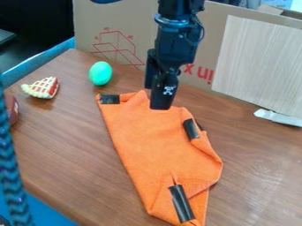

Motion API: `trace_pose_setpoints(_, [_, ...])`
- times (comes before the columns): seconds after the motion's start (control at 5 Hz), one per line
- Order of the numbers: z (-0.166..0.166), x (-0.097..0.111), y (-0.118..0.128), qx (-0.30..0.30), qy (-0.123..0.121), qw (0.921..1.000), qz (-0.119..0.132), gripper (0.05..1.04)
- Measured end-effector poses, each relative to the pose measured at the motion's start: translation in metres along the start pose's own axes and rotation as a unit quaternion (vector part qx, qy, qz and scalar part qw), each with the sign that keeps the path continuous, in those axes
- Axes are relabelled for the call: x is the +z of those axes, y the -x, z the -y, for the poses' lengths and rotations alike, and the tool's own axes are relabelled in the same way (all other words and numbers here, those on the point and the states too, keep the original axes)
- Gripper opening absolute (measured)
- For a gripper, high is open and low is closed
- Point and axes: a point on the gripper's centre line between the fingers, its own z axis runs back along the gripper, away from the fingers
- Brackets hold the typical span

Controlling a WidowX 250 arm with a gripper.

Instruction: Unfold the cloth from top right to bottom left

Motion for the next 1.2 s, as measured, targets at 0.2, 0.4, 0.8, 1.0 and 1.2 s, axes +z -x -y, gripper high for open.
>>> trace_pose_setpoints(0.2, [0.001, -0.010, -0.001, 0.004, 0.011, 0.9999, -0.008, 1.001])
trace_pose_setpoints(0.4, [0.000, -0.017, -0.008, 0.055, 0.002, 0.9984, 0.016, 1.001])
trace_pose_setpoints(0.8, [-0.003, -0.037, -0.032, 0.152, -0.032, 0.9829, 0.099, 1.001])
trace_pose_setpoints(1.0, [-0.001, -0.054, -0.043, 0.226, -0.038, 0.9596, 0.163, 1.001])
trace_pose_setpoints(1.2, [-0.002, -0.049, -0.052, 0.297, -0.059, 0.9254, 0.228, 1.001])
